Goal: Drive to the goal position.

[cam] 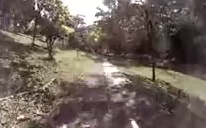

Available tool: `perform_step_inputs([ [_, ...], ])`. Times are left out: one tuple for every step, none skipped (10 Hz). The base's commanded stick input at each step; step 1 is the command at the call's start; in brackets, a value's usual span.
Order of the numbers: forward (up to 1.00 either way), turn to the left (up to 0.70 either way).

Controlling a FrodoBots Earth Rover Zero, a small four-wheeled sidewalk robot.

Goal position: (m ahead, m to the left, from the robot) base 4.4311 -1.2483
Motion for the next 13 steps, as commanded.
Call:
perform_step_inputs([
  [0.85, 0.00],
  [0.85, 0.00],
  [0.85, 0.00],
  [0.85, 0.00],
  [0.85, 0.00],
  [0.85, 0.00],
  [0.85, 0.00],
  [0.85, 0.00],
  [0.85, 0.00],
  [0.85, 0.00],
  [0.85, 0.00],
  [0.85, 0.00],
  [0.85, 0.00],
])
